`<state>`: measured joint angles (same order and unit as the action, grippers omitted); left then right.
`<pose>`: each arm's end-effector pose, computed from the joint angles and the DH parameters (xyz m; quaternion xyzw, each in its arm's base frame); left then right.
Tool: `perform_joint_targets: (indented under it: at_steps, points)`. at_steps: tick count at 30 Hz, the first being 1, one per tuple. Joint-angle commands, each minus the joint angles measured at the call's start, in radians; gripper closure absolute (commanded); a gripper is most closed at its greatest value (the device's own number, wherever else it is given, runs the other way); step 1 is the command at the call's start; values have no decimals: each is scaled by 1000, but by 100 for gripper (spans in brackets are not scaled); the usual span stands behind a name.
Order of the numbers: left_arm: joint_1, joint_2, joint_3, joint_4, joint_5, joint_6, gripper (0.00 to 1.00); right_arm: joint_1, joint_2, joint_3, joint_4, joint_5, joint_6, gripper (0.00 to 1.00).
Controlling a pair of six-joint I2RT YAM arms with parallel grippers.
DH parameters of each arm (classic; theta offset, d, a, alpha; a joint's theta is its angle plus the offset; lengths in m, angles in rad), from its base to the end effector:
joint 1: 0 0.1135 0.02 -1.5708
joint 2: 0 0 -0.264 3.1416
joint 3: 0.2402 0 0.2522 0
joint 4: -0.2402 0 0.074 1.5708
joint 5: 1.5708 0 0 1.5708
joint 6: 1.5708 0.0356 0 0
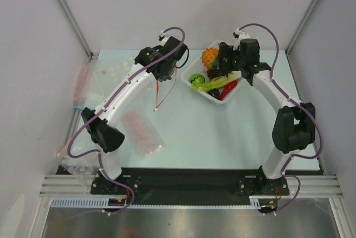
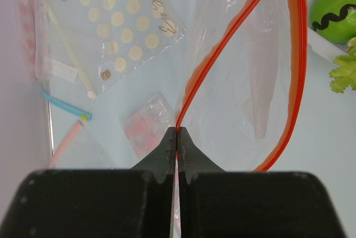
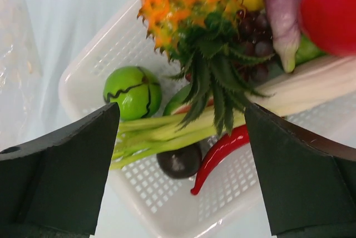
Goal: Place the food in the zip-top bag and seal the zipper
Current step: Pick up the fake fruit from the bin.
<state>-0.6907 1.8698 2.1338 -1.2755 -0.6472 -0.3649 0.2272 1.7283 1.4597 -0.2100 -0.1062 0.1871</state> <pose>0.3011 -0.2210 0.4008 0.0612 0.9134 0.1322 0.3800 0.3992 0.0962 0.3167 -0.0447 0.8526 0.1510 0.4982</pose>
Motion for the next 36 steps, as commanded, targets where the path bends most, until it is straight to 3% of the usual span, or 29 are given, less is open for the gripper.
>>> perform_joint_targets:
  at_steps: [1, 10, 17, 27, 29, 33, 36]
  points:
    - [0, -29, -21, 54, -25, 14, 100, -8, 56, 94, 83, 20, -72, 0]
    - [0, 9, -21, 79, 7, 20, 99, -32, 263, 246, 47, -10, -77, 1]
    - [-6, 3, -28, 99, 40, 40, 100, -42, 306, 271, -22, -73, -75, 7]
    - [-18, 17, -12, 107, 52, 50, 100, -35, 254, 168, -39, -245, -64, 35]
    - [-21, 15, -11, 102, 54, 50, 100, -32, 246, 148, -38, -257, -64, 34]
    - [-26, 15, -9, 99, 49, 60, 100, -28, 225, 119, -29, -262, -69, 11]
    - [-29, 15, -8, 93, 47, 63, 100, -26, 232, 126, -42, -260, -72, 13]
